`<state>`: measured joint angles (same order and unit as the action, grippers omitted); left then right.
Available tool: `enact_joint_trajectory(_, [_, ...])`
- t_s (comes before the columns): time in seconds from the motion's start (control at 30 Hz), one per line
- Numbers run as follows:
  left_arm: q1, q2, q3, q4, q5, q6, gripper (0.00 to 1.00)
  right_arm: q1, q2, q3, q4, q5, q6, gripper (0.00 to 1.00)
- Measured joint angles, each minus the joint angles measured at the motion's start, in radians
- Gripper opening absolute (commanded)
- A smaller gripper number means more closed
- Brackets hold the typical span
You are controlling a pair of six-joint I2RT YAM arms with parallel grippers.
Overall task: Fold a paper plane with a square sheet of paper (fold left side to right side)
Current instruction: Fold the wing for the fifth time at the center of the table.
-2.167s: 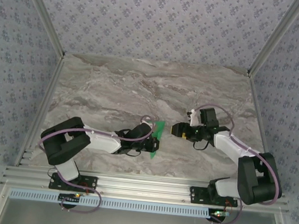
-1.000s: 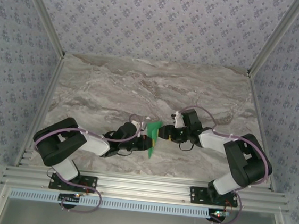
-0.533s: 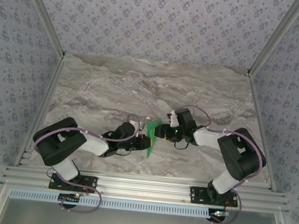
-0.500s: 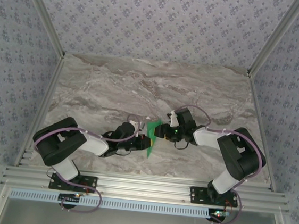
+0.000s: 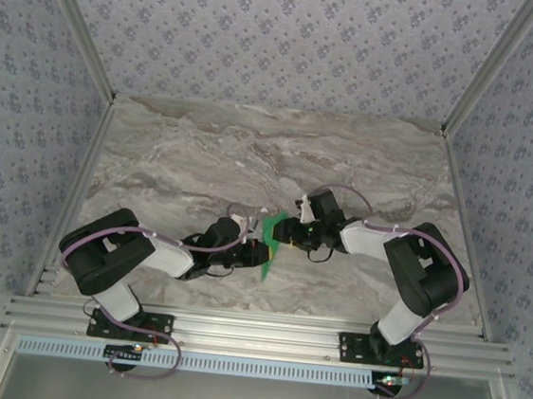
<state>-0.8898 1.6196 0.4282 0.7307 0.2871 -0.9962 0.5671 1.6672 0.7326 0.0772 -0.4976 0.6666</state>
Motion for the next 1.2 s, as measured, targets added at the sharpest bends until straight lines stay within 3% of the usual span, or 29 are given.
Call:
enact_joint_trajectory(0.47, [0.035,-0.022,0.001,-0.024,0.017,0.005,0.23,0.001,0.022,0.042,-0.067,0.006,0.0,0.54])
enact_joint_trajectory(0.77, [0.103,-0.116,0.001,-0.071,0.032,0.018,0.41,0.001,0.023,0.044,-0.072,0.008,0.0,0.53])
enact_joint_trajectory(1.2, [0.137,-0.041,0.033,-0.102,0.069,0.018,0.42,0.002,0.023,0.044,-0.072,0.009,0.0,0.53])
